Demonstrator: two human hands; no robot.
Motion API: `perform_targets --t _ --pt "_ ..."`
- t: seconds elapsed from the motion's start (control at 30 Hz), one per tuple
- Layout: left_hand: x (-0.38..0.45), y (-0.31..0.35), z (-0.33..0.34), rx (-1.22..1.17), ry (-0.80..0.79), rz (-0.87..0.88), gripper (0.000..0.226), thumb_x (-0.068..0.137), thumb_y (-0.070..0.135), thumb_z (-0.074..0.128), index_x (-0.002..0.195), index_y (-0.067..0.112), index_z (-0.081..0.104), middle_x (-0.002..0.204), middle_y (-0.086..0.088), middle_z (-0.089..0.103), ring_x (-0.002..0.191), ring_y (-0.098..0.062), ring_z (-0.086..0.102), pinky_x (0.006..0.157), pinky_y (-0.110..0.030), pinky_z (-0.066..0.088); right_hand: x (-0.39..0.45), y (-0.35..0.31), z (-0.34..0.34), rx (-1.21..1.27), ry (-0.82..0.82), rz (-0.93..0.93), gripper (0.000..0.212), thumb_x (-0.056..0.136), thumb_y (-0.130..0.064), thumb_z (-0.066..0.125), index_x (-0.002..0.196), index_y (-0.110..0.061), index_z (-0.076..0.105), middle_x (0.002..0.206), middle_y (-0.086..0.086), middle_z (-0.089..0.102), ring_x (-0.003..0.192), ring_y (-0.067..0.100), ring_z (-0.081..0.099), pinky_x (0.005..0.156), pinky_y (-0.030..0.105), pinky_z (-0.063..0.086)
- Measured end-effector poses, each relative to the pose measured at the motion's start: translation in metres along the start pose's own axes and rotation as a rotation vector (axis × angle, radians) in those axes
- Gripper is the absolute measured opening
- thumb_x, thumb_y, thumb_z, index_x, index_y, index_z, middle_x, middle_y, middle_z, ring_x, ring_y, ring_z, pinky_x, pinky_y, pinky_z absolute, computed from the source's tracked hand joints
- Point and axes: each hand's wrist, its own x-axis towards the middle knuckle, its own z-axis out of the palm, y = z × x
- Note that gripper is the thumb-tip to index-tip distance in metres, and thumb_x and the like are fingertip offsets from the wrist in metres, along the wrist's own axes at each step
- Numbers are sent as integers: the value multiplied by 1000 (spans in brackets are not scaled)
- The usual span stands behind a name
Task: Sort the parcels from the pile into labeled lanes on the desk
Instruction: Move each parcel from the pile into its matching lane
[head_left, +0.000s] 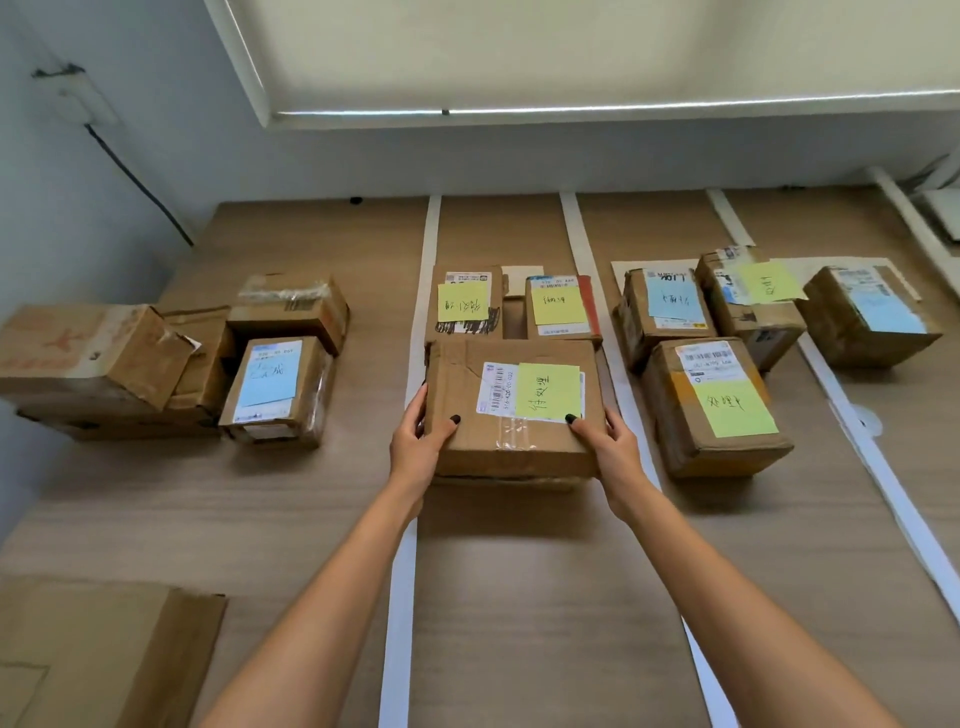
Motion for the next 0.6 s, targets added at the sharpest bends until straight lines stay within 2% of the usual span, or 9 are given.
perform_targets --t 0.07,0.17,0.23,0.33,0.37,0.43,0.5,0.6 --pt "5 -2 2 4 -5 -5 60 90 12 58 143 29 34 129 9 46 117 -13 48 87 -25 48 6 2 1 -13 -6 -10 58 85 -24 66 136 -30 37 105 -10 58 98 13 60 71 22 54" --pt "7 -6 3 21 -7 -8 58 92 12 54 143 30 32 127 11 44 115 -10 46 85 -22 45 9 5 1 -27 2 -25 65 85 -26 65 142 -27 33 100 -17 55 96 12 61 63 15 55" --pt "8 -7 2 33 -5 -10 58 92 12 54 143 30 32 126 12 44 113 -9 46 82 -20 44 9 6 0 -42 6 -38 66 85 -26 65 142 -27 33 101 -17 56 96 12 61 65 16 55" --pt "5 -5 4 41 4 -10 59 92 12 54 143 29 32 129 10 43 115 -10 45 86 -23 45 5 4 0 -71 9 -52 66 84 -27 66 142 -28 34 117 -4 58 97 10 60 66 16 54" --pt "4 -2 5 39 12 -17 59 92 11 54 143 29 32 132 8 44 117 -11 45 92 -27 46 2 1 0 -94 18 -59 67 84 -28 67 142 -28 34 126 0 55 100 10 60 69 17 55" --pt "0 5 7 27 34 -48 59 91 10 55 143 27 33 138 2 45 122 -17 47 101 -37 45 -4 -7 -1 -197 68 -75 77 81 -34 69 145 -27 28 142 4 44 118 19 53 89 31 53" --pt "-4 16 6 27 44 -77 61 90 8 55 144 24 32 141 -5 45 124 -22 48 103 -41 43 -11 -15 -3 -339 134 -116 87 79 -37 71 148 -25 21 150 5 33 134 26 38 106 42 40" --pt "-14 33 -1 51 59 -55 65 89 9 59 145 26 30 144 -6 42 128 -23 44 104 -40 42 -28 -29 -5 -438 170 -232 89 78 -36 73 148 -21 21 151 6 33 137 26 34 109 44 32"
